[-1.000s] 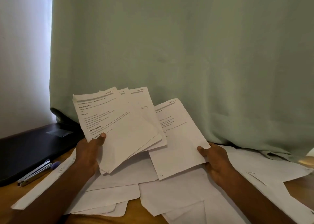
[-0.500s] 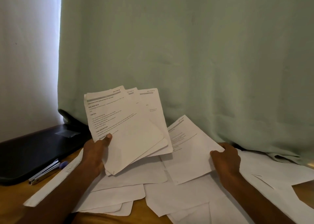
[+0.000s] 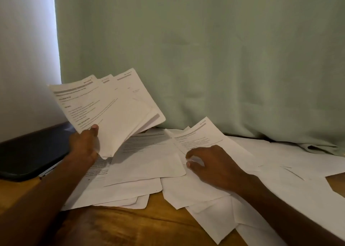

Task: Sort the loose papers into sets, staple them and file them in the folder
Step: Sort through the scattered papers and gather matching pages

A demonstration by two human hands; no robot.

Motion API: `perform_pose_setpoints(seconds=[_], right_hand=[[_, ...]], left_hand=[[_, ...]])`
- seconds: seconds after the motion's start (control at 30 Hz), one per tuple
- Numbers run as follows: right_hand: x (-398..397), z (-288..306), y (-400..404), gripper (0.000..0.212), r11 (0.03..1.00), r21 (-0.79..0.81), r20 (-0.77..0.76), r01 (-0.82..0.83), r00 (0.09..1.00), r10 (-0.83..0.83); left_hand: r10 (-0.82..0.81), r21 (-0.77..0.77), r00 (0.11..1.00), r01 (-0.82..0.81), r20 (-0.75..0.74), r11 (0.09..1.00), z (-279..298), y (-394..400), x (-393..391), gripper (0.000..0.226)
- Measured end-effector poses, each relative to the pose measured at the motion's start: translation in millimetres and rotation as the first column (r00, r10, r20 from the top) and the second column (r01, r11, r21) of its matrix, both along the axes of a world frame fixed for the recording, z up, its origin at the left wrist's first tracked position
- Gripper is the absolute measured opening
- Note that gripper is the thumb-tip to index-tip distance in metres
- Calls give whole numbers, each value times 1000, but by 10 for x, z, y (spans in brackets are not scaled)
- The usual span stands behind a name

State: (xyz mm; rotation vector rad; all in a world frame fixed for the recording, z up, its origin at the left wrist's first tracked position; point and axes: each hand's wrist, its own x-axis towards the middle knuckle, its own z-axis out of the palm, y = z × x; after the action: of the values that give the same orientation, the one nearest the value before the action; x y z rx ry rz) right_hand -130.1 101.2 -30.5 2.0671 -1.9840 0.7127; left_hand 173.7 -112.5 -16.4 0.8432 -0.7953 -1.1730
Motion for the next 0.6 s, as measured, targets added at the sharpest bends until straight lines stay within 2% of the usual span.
perform_pose_setpoints(seconds=[0.17, 0.33, 0.43, 0.5, 0.6], right_hand=[[-87, 1, -20, 31, 977, 6, -66, 213, 975, -213], [56, 40, -62, 25, 974, -2, 150, 227, 963, -224], [212, 92, -218, 22, 974, 16, 268, 225, 938, -221], [303, 123, -383, 28, 965, 110, 234, 237, 938, -257], [465, 194, -627, 56, 924, 242, 228, 295, 909, -349]], left_hand=[[23, -9, 1000, -23, -12, 1000, -28, -121, 181, 10], [-36, -44, 999, 35, -19, 998, -91, -199, 161, 20], [-37, -20, 997, 36, -74, 999, -97, -223, 202, 19], [-40, -5, 995, 39, -90, 999, -109, -225, 206, 18], [-52, -16, 997, 51, -56, 999, -104, -192, 169, 15]])
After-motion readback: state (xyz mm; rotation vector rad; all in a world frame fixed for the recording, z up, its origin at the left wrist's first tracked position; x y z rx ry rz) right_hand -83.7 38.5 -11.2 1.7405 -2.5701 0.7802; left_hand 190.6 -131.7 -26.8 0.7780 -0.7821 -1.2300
